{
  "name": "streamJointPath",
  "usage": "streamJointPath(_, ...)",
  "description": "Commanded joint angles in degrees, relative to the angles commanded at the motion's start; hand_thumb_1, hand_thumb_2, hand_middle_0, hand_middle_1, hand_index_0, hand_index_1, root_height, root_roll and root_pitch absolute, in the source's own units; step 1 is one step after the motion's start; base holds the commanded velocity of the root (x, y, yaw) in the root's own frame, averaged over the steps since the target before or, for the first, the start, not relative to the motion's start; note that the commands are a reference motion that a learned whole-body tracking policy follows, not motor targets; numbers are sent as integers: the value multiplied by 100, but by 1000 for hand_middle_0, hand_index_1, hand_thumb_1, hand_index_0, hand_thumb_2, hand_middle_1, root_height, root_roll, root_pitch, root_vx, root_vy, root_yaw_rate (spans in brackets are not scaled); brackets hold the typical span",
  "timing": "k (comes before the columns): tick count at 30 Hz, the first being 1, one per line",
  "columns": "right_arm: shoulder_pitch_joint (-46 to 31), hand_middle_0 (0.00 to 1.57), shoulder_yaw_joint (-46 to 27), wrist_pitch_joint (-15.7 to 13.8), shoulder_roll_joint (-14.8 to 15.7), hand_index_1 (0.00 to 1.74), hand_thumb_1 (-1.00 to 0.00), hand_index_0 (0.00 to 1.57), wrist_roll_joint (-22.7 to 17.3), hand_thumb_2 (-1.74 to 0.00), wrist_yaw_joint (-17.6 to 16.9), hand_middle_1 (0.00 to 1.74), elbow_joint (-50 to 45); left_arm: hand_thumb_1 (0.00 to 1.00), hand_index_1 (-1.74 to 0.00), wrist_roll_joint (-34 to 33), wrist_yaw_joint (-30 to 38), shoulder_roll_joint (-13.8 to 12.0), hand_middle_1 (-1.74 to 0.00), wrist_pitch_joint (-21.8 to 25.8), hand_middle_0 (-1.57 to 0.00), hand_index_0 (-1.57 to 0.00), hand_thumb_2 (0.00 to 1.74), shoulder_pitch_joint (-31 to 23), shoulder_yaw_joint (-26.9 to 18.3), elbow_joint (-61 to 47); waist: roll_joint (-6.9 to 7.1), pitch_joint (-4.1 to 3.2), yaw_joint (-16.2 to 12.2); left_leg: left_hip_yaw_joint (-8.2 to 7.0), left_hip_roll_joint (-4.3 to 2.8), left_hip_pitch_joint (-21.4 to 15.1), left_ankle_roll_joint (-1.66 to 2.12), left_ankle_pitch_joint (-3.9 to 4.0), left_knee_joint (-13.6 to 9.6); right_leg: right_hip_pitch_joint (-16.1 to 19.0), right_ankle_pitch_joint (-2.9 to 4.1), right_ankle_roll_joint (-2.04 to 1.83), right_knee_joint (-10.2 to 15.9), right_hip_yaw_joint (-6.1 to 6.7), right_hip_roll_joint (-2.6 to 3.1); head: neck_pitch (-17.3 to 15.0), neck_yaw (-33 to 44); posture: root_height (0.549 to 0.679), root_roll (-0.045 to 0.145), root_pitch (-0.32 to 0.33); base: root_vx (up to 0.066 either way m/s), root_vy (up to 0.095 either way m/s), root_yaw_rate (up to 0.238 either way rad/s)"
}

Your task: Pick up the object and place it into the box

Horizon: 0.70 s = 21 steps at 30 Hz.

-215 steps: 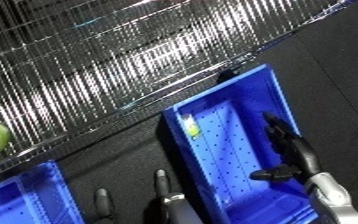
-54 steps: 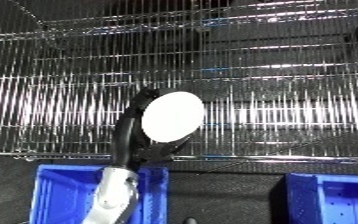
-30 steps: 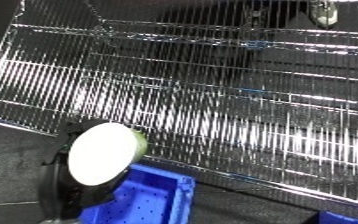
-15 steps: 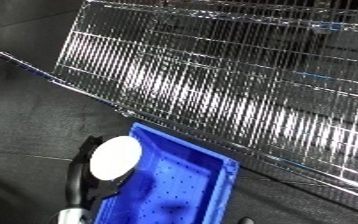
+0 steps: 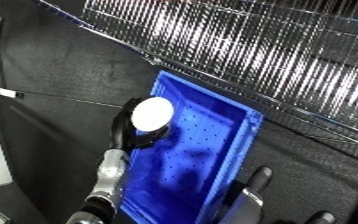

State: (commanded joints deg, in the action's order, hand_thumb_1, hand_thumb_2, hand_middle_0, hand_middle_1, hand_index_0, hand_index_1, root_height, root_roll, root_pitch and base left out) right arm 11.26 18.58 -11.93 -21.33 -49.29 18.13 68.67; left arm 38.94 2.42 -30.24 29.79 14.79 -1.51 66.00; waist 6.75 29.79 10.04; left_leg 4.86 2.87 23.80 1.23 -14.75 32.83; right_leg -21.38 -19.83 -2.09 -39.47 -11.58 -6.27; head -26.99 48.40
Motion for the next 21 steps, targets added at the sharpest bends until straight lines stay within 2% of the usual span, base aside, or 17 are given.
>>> streamJointPath(4, 20, 0, -4, 52, 10, 0, 0, 0, 20, 0, -19, 0, -25, 0, 0, -4, -175, -9, 0, 1, 0, 0, 0, 17, 24, 104, -17, 0, -13, -10, 14, -35, 0, 3, -31, 41, 30, -12, 78, 10, -6, 16, -126, 646, 34, 40, 4, 11, -9)
streamJointPath(14, 80, 0, -7, 113, 25, 0, 0, 0, -6, 0, -117, 0, -119, 0, 0, -222, -366, 32, 0, -113, 0, 0, 0, 58, 241, 102, -69, 0, -40, -35, 62, -89, -19, -16, -88, 84, 106, -55, 226, 32, -19, 127, -478, 648, 32, 41, -6, 0, -29)
streamJointPath(21, 139, 0, -59, 177, -3, 0, 0, 0, 105, 0, -220, 0, -210, 0, 0, 365, -1190, 193, 0, -645, 0, 0, 0, -35, 414, 79, -168, 0, -135, -108, 68, -100, -50, -89, 18, 54, 153, -88, 226, 96, -23, 270, -1170, 647, 30, 38, -30, 14, -107)
